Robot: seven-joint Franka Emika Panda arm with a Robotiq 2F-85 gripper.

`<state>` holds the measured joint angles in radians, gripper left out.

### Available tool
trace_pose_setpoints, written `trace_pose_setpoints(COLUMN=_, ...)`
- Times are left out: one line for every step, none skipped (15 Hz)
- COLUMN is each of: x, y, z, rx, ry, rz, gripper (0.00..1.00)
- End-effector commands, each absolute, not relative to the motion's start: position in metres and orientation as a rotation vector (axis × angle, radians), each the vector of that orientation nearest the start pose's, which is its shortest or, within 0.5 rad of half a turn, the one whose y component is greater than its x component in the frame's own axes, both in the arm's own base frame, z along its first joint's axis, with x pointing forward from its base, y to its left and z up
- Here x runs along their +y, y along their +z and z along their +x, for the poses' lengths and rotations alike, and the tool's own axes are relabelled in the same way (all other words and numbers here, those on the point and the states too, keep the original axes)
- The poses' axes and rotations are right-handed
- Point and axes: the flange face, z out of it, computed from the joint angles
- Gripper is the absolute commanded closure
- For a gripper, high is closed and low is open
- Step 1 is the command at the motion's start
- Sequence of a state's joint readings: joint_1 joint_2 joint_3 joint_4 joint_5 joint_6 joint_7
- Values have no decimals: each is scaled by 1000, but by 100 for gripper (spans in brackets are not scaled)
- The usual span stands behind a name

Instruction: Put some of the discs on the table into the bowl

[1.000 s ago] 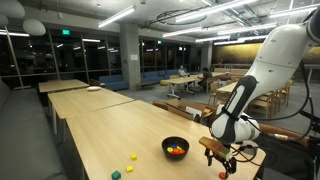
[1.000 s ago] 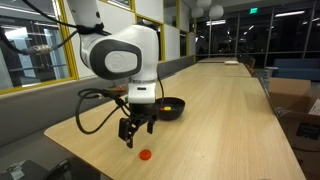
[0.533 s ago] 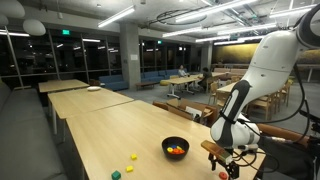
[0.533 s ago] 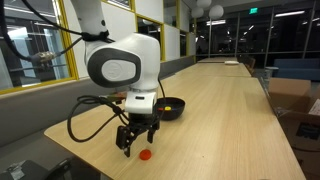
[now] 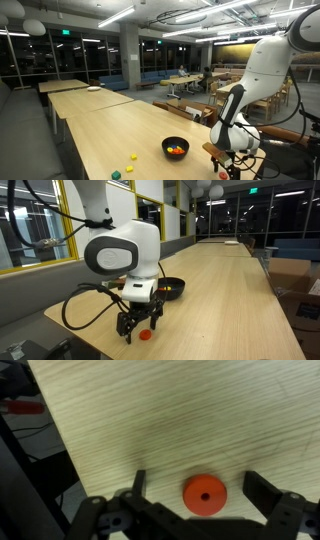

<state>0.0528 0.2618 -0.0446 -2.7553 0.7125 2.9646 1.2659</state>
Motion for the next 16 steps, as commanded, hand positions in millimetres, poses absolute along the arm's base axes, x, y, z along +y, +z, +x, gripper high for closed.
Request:
trace_pose_setpoints(x=-43, y=129, z=356, rx=2584, ry=54, rz=-1692, gripper=0)
trace_pose_setpoints(x=-43, y=129, z=356, rx=2588, ry=39, rz=-1685, gripper=0)
trace_pose_setpoints(x=-43, y=129, z=356, rx=2592, ry=26, rz=-1681, gripper=0)
trace_pose_setpoints(x=-43, y=129, z=355, rx=2596, ry=14, rz=-1674, gripper=0)
trace_pose_setpoints(x=-43, y=128, z=355, rx=2600, ry=3, rz=-1668, gripper=0)
trace_pose_setpoints(x=-43, y=128, z=355, rx=2604, ry=-8, rz=-1663, gripper=0)
trace_pose_setpoints(x=-43, y=128, z=355, rx=2607, ry=-18, rz=-1659, gripper=0)
trace_pose_setpoints(x=-42, y=129, z=354, rx=2607, ry=-24, rz=-1653, gripper=0)
trace_pose_setpoints(x=-42, y=130, z=355, rx=2604, ry=-27, rz=-1651, gripper=0)
trace_pose_setpoints(x=-42, y=132, z=355, rx=2598, ry=-39, rz=-1653, gripper=0)
trace_pose_setpoints(x=-42, y=133, z=356, rx=2592, ry=-49, rz=-1655, gripper=0)
trace_pose_setpoints(x=-42, y=134, z=356, rx=2589, ry=-56, rz=-1656, gripper=0)
trace_pose_setpoints(x=-42, y=135, z=356, rx=2587, ry=-65, rz=-1656, gripper=0)
trace_pose_setpoints(x=-43, y=135, z=355, rx=2587, ry=-72, rz=-1655, gripper=0)
trace_pose_setpoints(x=-43, y=135, z=355, rx=2588, ry=-75, rz=-1655, gripper=0)
trace_pose_setpoints(x=-44, y=135, z=354, rx=2590, ry=-78, rz=-1654, gripper=0)
